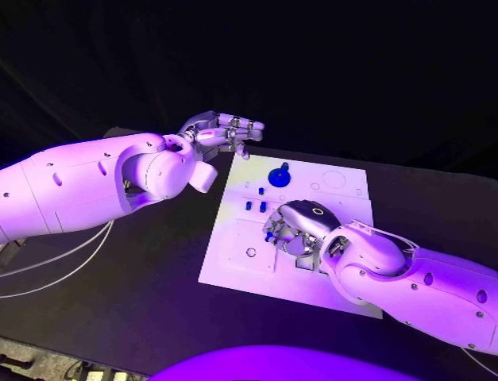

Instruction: Assemble the parts on the task board

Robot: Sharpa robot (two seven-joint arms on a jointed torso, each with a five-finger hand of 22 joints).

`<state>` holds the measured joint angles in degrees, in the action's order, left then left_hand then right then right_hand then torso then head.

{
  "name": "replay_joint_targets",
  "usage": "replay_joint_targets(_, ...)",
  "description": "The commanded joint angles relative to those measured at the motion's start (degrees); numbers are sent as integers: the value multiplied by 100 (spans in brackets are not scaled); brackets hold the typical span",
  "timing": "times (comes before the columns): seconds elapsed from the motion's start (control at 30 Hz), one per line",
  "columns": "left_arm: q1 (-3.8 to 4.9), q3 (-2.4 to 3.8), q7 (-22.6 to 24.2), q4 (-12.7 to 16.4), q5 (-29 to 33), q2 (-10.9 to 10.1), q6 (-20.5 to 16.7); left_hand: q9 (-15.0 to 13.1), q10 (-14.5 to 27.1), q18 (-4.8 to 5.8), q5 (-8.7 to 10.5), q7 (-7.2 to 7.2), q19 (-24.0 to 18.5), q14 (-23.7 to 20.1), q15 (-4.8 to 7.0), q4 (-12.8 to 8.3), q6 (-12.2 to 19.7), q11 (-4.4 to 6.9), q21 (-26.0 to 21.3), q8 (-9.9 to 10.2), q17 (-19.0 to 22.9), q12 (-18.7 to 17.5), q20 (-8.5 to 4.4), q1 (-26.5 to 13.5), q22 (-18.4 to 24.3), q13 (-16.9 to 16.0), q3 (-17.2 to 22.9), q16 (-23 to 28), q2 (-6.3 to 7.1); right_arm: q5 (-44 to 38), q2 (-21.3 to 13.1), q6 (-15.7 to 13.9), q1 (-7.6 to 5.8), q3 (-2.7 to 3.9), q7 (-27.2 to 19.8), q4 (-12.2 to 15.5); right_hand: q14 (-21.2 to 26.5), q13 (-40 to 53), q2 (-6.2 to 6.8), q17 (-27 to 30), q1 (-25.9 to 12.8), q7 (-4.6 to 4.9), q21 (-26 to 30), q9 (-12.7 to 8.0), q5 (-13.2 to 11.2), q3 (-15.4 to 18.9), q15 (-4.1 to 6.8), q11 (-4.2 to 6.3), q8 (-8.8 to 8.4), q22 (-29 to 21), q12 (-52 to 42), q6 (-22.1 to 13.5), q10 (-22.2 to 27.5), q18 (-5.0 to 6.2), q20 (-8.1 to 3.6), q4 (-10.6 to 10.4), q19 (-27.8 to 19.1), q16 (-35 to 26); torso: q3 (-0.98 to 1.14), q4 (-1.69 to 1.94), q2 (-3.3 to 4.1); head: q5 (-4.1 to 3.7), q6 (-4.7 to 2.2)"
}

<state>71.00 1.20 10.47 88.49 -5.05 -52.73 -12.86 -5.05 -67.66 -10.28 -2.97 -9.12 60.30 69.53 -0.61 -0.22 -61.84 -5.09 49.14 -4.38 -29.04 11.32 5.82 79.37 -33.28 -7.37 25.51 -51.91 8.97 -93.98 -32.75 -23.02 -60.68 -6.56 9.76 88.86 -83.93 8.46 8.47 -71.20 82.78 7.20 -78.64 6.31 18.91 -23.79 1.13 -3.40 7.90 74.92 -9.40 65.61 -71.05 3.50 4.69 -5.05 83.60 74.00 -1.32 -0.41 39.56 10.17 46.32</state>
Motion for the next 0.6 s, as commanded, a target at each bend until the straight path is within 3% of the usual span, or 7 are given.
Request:
replay_joint_targets(0.03, 8, 5, 9, 10, 28, 12, 107, 6, 31, -31, 4, -29, 40, -38, -1, -21, -1, -2, -15, 22, 6, 27, -7, 51, 6, -7, -13, 17, -28, -39, 13, 242, 12, -8, 12, -18, -286, 2, -12, -4, -51, -5, -24, 5, -12, -23, 23, 31, 19, 960, 31, 36, -9, -98, -2, 21, 106, 39, -2, -3, 0, 6, 9)
replay_joint_targets(0.43, 8, 5, 3, 11, 28, 7, 99, 11, 40, -31, 4, -32, 42, -42, -4, -26, 4, -5, -24, 22, 12, 29, -6, 54, 13, -9, -20, 22, -36, -55, 21, 380, 16, -13, 44, -4, -280, -1, 9, 6, -142, 14, -16, 1, -90, 3, 8, 14, -26, 964, 78, -21, 32, -97, 6, 15, 100, 44, -1, -3, 1, 4, 17)
replay_joint_targets(0.6, 8, 5, -8, 9, 28, 7, 100, 11, 40, -31, 4, -32, 42, -42, -4, -26, 4, -5, -24, 22, 12, 29, -6, 54, 13, -9, -20, 22, -36, -76, 25, 417, 14, -15, 106, -23, -263, -61, 149, 30, -435, 158, 123, -75, -388, 156, -108, -135, -262, 913, 285, -377, 369, -72, 84, -89, 24, 53, -1, -8, -1, -10, 2)
